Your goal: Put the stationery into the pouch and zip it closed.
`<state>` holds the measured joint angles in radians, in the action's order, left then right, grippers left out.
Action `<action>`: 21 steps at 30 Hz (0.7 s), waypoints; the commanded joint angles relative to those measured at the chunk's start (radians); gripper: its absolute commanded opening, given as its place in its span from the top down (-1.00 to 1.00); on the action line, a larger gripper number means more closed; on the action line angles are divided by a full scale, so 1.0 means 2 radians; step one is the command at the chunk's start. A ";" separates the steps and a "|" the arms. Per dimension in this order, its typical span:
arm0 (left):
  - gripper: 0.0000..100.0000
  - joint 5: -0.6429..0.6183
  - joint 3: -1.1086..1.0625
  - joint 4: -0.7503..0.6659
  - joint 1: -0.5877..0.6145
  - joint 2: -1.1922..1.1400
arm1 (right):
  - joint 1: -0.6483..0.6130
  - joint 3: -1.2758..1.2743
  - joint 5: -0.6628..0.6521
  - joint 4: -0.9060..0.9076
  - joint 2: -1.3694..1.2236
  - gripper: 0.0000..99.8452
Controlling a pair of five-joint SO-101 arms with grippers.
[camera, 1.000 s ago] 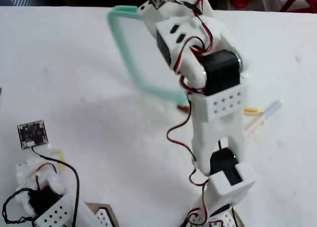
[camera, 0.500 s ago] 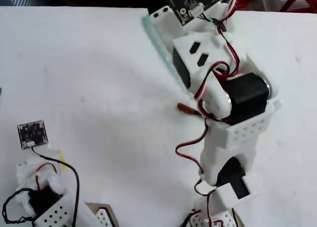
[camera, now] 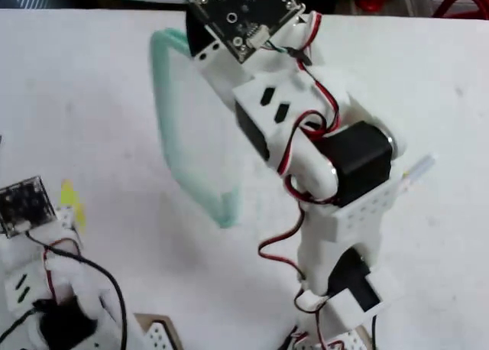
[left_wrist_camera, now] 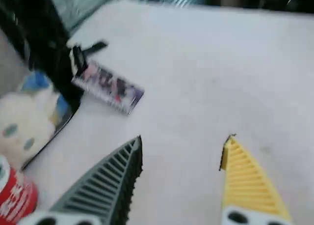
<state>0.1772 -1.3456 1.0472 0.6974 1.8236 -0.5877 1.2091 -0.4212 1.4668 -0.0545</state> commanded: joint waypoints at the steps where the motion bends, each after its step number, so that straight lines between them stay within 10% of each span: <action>1: 0.45 -0.072 0.098 -0.006 -0.160 0.001 | -0.001 0.015 0.005 0.002 0.018 0.97; 21: 0.41 -0.134 0.242 0.024 -0.509 0.000 | -0.002 0.016 0.081 -0.008 -0.012 0.97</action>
<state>-0.1158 -0.8132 1.1393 -0.2340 1.8343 -0.5831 1.2091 -0.3214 1.4730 -0.0591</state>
